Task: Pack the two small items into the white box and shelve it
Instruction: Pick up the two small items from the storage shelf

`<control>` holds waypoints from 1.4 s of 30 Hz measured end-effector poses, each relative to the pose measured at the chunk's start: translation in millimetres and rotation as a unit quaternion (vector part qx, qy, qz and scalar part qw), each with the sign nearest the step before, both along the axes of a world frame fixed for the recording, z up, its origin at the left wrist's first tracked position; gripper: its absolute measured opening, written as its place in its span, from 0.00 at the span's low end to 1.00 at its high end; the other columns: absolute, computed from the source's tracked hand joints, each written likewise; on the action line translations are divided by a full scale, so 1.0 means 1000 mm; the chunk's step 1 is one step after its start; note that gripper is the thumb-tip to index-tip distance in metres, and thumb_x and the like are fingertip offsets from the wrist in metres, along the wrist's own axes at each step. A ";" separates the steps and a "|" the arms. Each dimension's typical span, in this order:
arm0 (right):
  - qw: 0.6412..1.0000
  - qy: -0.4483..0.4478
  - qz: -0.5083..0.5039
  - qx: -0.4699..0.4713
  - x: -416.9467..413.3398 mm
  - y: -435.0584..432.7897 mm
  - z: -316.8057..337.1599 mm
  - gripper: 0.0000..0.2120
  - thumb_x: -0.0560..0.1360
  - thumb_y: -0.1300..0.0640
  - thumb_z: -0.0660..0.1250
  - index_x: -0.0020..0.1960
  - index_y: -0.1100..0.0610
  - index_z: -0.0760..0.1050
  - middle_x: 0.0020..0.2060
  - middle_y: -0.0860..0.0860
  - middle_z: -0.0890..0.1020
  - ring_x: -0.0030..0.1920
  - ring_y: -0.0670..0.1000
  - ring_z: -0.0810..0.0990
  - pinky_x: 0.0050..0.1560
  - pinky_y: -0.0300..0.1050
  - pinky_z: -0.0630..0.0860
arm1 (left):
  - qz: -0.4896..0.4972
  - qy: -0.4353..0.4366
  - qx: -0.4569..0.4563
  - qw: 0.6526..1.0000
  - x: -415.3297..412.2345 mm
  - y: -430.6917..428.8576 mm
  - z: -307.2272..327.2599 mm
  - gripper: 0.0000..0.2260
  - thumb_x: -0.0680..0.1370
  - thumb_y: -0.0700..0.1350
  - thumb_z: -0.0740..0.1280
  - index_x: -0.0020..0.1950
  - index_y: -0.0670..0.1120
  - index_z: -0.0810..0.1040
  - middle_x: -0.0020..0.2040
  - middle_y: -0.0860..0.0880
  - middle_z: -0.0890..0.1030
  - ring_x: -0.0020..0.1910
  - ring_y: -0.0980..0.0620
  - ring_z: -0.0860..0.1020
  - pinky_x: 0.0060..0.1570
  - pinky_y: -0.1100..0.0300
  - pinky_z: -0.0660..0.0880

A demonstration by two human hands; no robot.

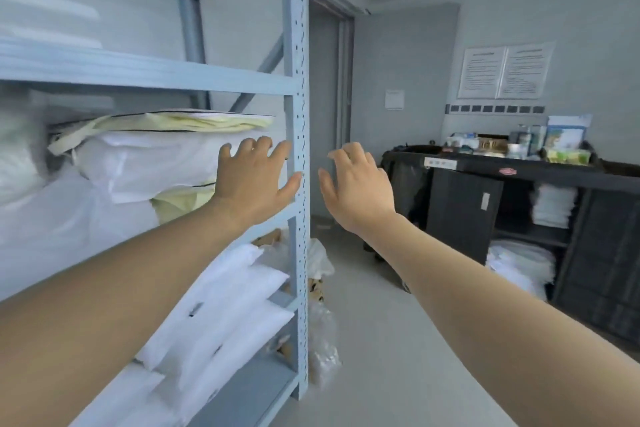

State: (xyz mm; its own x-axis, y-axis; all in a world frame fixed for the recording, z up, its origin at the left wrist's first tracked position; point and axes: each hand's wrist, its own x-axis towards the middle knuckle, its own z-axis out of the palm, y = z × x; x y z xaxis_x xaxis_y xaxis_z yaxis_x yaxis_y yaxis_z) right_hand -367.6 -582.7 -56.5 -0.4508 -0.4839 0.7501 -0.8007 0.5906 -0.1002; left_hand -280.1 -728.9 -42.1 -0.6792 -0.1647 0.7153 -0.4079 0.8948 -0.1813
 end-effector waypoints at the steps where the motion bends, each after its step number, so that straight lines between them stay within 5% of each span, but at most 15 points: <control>1: 1.000 -0.001 0.014 0.001 -0.007 -0.012 0.000 0.19 0.78 0.48 0.53 0.62 0.58 0.69 0.60 0.54 0.71 0.56 0.56 0.72 0.49 0.51 0.70 | 0.013 0.001 0.001 1.000 -0.003 -0.009 -0.001 0.24 0.75 0.60 0.55 0.66 0.49 0.68 0.62 0.45 0.74 0.60 0.42 0.71 0.59 0.43 0.63; 18: 0.967 0.009 0.253 0.005 -0.045 -0.186 -0.007 0.19 0.78 0.48 0.55 0.63 0.58 0.69 0.61 0.55 0.70 0.57 0.57 0.71 0.49 0.51 0.69 | 0.230 -0.002 0.009 0.973 0.011 -0.118 -0.015 0.25 0.76 0.60 0.54 0.68 0.49 0.68 0.62 0.45 0.75 0.60 0.42 0.71 0.59 0.43 0.63; 42: 0.905 0.005 0.424 0.033 0.236 -0.348 -0.027 0.20 0.79 0.48 0.54 0.65 0.58 0.68 0.64 0.54 0.68 0.58 0.55 0.71 0.46 0.48 0.67 | 0.397 -0.033 0.029 0.917 0.312 -0.224 -0.039 0.25 0.75 0.60 0.54 0.68 0.49 0.67 0.61 0.45 0.75 0.59 0.43 0.73 0.61 0.44 0.62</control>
State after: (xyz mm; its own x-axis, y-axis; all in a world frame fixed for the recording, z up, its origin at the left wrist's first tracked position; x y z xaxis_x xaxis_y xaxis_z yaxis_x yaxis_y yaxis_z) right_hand -131.9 -930.6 -83.3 0.1101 -0.6961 0.7095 -0.9698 -0.2317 -0.0769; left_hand 32.0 -953.0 -81.1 -0.3708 -0.6626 0.6508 -0.9246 0.3294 -0.1914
